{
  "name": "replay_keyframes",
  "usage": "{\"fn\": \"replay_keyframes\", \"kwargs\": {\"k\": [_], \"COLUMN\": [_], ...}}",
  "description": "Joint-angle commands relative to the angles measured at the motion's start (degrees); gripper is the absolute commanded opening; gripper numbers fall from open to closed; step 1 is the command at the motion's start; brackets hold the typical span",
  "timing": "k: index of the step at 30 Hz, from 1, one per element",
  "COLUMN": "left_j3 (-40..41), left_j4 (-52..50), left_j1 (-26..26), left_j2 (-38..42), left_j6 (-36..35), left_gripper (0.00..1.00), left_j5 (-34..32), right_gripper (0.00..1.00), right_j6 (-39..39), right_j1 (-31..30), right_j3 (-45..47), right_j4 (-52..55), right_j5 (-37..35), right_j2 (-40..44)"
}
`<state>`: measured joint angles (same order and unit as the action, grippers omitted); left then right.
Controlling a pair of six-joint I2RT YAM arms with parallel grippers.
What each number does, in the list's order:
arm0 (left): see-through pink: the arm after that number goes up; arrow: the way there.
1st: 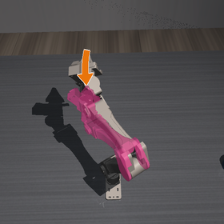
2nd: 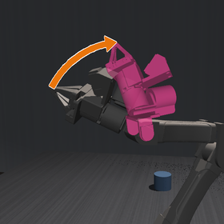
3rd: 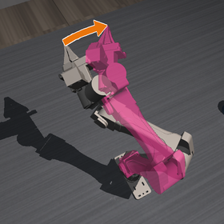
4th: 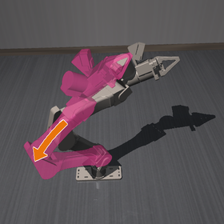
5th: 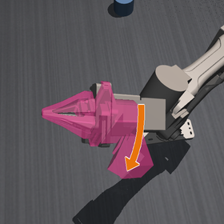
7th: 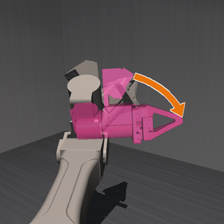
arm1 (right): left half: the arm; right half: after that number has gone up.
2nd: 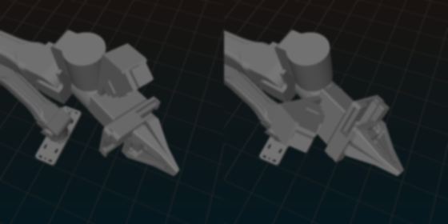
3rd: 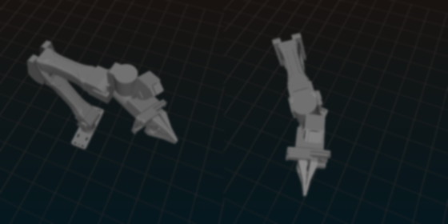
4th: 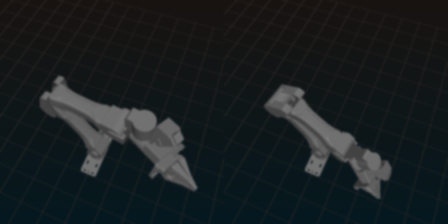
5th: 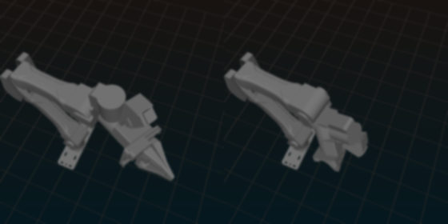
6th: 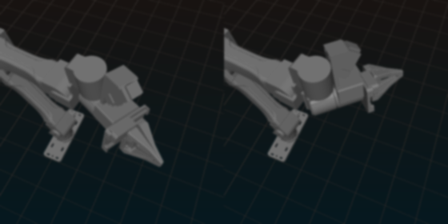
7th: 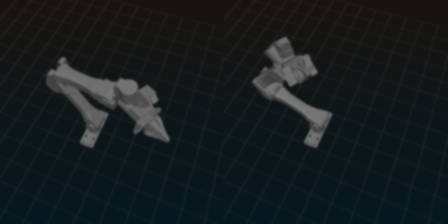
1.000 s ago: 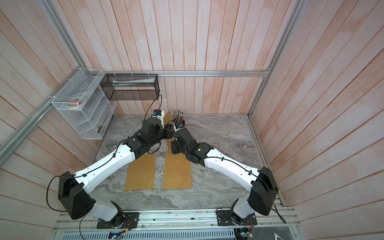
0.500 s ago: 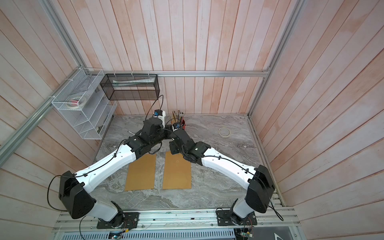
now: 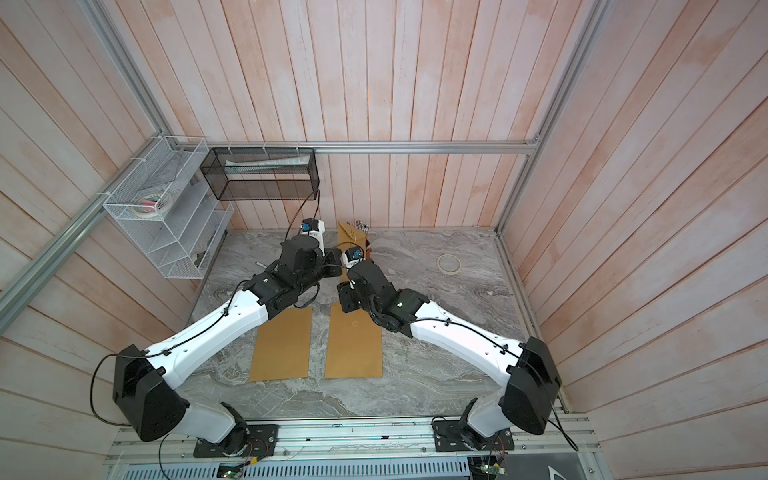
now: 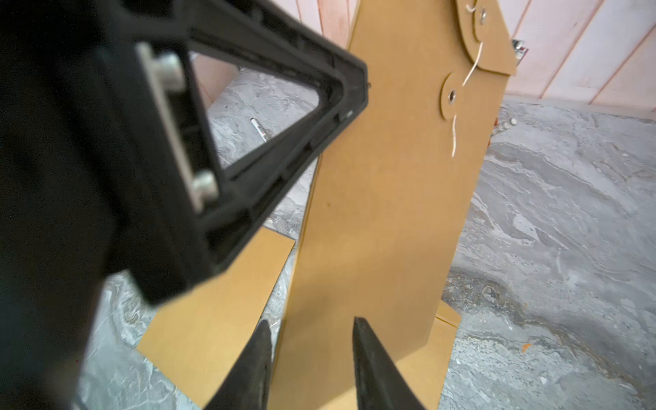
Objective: Open the file bag
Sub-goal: Pick up the file bag from the center of the board.
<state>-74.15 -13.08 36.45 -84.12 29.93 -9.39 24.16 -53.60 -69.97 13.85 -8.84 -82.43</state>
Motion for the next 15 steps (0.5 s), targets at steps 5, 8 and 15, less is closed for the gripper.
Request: {"fn": "replay_keyframes", "kwargs": {"k": [5,8,15], "left_j3": [9.6,14.2,22.9], "left_j4": [12.1,17.5,28.2], "left_j1": [-4.6,-5.4,-6.3], "left_j2": [7.9,10.4,14.8], "left_j6": [0.1,0.1,1.6], "left_gripper": [0.00,0.00,0.00], "left_j5": [9.5,14.6,25.6], "right_gripper": [0.46,0.47,0.49], "right_j6": [2.9,4.9,7.2], "right_j1": [4.0,9.8,24.4], "right_j3": [10.0,14.5,21.7], "right_j4": [-9.4,-11.8,-17.8], "right_j5": [11.9,16.8,30.7], "right_j2": [10.6,14.2,19.0]}}
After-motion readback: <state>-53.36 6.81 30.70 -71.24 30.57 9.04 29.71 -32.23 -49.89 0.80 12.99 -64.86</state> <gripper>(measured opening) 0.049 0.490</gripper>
